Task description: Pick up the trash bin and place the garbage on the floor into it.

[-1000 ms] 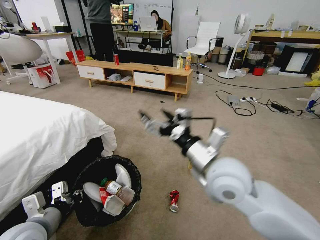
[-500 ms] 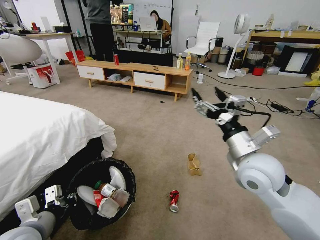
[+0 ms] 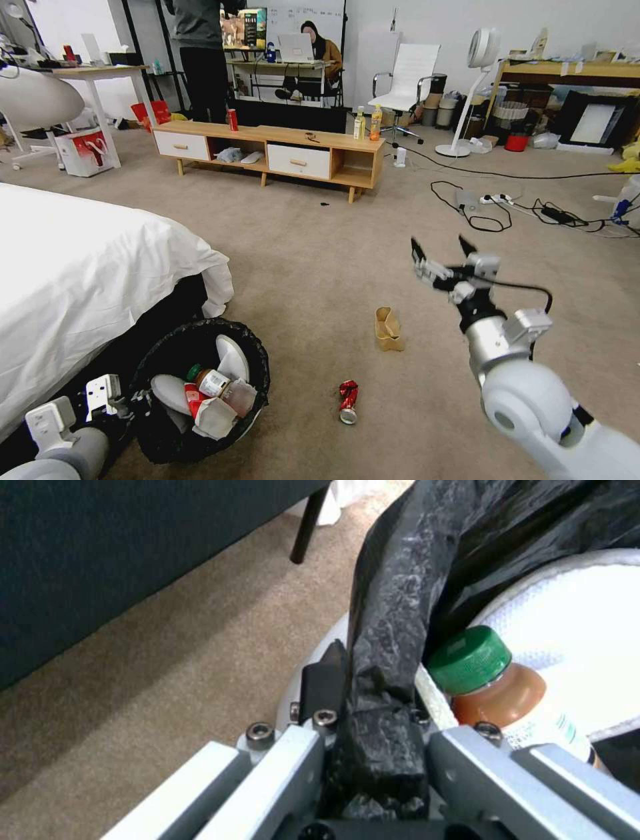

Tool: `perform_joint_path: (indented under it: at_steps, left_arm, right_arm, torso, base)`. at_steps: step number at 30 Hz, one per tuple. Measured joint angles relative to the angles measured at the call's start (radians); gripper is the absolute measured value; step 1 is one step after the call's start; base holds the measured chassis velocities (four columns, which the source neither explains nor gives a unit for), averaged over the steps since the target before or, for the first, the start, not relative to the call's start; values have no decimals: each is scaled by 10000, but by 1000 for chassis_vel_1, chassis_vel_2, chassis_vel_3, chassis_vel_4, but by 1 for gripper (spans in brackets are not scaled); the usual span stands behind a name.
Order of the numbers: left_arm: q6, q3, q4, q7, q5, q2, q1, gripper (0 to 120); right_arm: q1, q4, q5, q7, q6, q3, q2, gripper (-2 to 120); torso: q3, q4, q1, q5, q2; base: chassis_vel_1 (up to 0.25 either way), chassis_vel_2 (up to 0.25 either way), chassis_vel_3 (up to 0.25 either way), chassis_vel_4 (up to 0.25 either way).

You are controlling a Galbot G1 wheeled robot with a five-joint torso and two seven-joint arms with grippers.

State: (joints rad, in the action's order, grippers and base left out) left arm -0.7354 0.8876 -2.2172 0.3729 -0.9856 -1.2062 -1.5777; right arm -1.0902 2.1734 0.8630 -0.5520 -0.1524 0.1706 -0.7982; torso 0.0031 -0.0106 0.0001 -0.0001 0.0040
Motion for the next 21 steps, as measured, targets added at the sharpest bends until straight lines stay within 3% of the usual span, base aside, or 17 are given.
perform_joint_path:
  at_steps: [2,8,9,21]
  left_arm:
    - [0,-10,0,-16,17,-18,5,1]
    - [0,-24,-7,-22,18,7,25,1]
    - [0,-57,-8,-24,18,12,44,1]
    - [0,-148,-8,-68,122,-53,36,1]
  right_arm:
    - [-48,26,1079,-630,-834,-322,-59,100]
    - [-73,-29,2340,-1303,-1809,-712,-138,100]
    - [-84,-64,3073,-1693,-2301,-911,-195,100]
    - [144,-884,4518,-2585,-3068,-2076,-517,100]
  torso:
    - [0,-1,0,0,0]
    - [0,0,0,-1,0]
    - [0,-2,0,2,0]
    - [0,-2,0,0,0]
  base:
    - [0,0,0,0]
    - [0,0,0,0]
    - [0,0,0,0]
    - [0,0,0,0]
